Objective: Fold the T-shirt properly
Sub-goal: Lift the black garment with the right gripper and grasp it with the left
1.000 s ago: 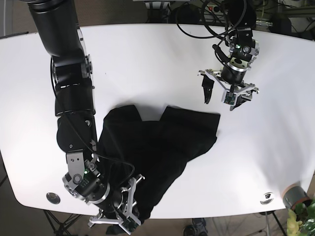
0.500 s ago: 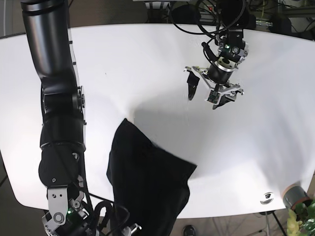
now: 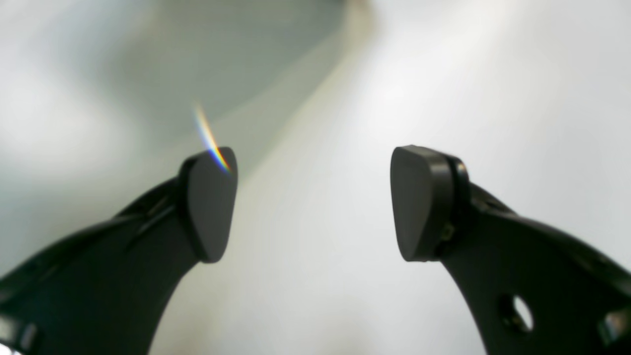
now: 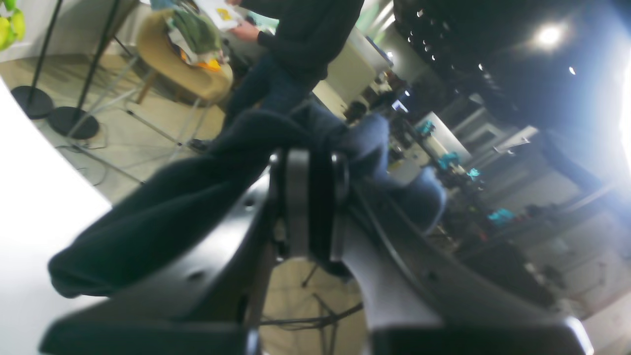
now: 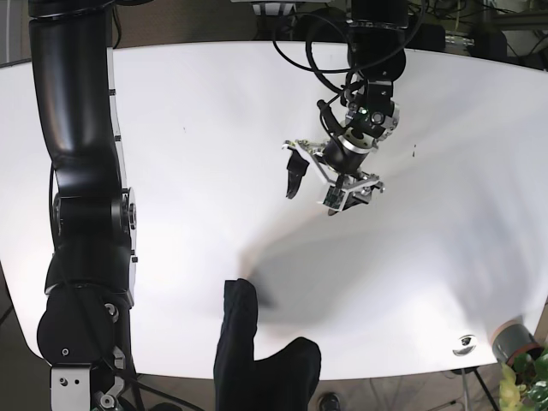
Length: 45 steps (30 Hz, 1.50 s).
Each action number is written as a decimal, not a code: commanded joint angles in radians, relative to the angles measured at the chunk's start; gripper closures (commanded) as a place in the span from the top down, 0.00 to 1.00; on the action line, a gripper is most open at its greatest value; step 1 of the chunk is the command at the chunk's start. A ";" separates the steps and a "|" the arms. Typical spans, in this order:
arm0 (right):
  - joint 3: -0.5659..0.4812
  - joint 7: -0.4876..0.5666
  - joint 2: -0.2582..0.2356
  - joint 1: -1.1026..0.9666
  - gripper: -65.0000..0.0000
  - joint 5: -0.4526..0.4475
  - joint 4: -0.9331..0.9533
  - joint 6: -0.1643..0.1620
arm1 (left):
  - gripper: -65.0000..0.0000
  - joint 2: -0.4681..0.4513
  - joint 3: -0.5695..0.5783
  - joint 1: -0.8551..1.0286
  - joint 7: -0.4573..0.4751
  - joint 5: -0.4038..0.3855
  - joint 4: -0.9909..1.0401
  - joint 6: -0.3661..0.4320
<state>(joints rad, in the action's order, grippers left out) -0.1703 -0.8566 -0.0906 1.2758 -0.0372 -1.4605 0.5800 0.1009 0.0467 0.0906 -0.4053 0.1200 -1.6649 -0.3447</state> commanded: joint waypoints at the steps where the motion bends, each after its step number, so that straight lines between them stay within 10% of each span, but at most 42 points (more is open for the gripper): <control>1: 0.004 0.013 0.002 0.030 0.03 0.003 0.020 -0.008 | 0.68 0.020 0.015 -0.047 0.026 -0.009 -0.002 0.003; 18: 0.004 0.013 0.005 0.030 0.03 0.001 0.030 -0.008 | 0.69 0.046 0.166 -0.206 0.030 -0.007 0.177 0.152; 33: 0.004 0.013 0.032 0.030 0.03 0.004 0.033 -0.010 | 0.69 0.056 0.338 -0.358 0.282 -0.010 0.566 0.161; 45: 0.004 0.013 0.041 0.030 0.03 0.004 0.033 -0.010 | 0.69 0.056 0.526 -0.507 0.446 -0.078 0.754 0.375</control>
<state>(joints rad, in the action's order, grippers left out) -0.1722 -0.8749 -0.0475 1.2598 -0.0303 -1.4155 0.5804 0.1429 0.5579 -0.3729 -0.0078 0.0746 -0.9157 0.0196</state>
